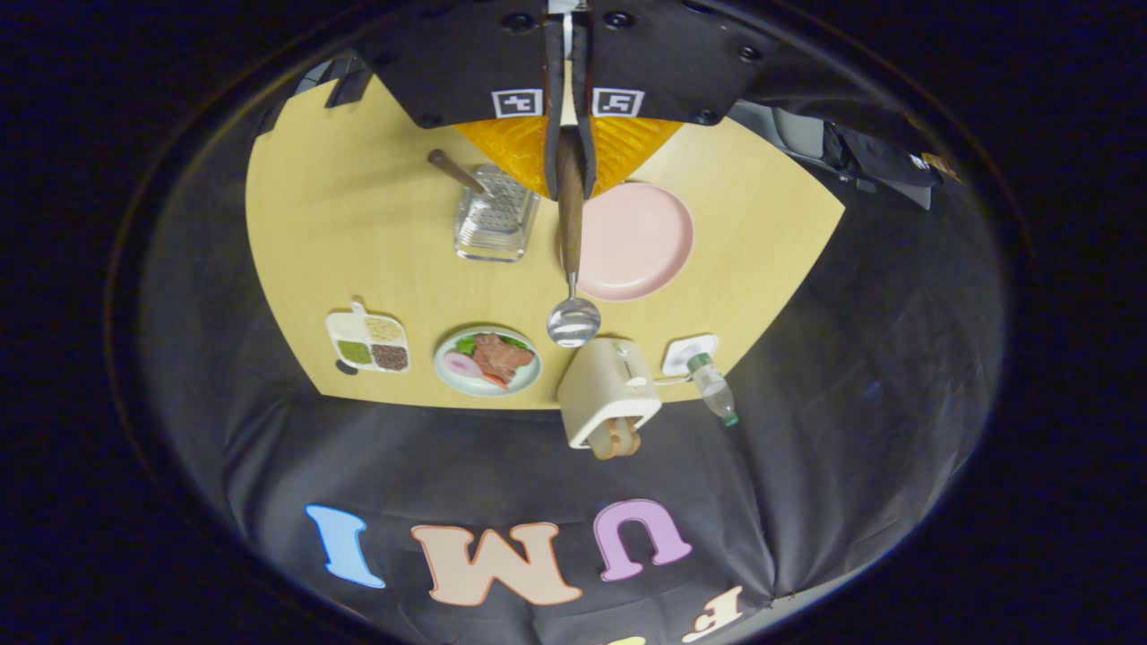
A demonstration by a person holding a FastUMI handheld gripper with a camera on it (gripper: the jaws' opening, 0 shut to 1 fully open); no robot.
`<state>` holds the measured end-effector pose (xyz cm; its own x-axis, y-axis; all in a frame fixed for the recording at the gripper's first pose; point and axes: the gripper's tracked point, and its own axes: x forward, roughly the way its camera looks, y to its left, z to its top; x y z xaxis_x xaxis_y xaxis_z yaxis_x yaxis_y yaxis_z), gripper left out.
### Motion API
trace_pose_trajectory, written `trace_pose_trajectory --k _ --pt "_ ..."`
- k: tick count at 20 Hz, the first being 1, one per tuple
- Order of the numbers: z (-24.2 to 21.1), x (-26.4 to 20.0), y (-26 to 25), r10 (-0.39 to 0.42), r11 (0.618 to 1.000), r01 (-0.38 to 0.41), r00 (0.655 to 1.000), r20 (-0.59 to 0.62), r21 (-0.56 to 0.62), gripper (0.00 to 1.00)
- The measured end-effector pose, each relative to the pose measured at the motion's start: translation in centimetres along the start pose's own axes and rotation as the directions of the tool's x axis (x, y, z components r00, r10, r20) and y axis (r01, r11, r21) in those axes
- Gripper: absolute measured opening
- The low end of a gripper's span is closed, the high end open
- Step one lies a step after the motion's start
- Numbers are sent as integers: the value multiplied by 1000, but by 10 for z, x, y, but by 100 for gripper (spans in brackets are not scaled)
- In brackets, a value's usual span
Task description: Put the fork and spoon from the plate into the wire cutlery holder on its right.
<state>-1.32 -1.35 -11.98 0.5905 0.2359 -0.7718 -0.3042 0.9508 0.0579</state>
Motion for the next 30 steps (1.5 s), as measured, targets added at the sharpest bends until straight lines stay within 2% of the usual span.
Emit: trace_pose_trajectory --k 4,7,10,16,19,26,30 --pt "-8 -15 -44 -50 999 48 992 -113 -22 6" --pt "-17 -21 -56 -49 999 50 980 -192 -1 6" --pt "-21 -17 -53 -20 998 34 970 -244 56 6" --pt "-37 1 -55 26 985 44 916 -401 164 6" --pt "-40 11 -58 5 990 60 892 -451 130 6" --pt "-56 19 -39 -5 998 36 847 -532 47 9" --pt "-57 24 -34 11 995 42 844 -536 88 10"
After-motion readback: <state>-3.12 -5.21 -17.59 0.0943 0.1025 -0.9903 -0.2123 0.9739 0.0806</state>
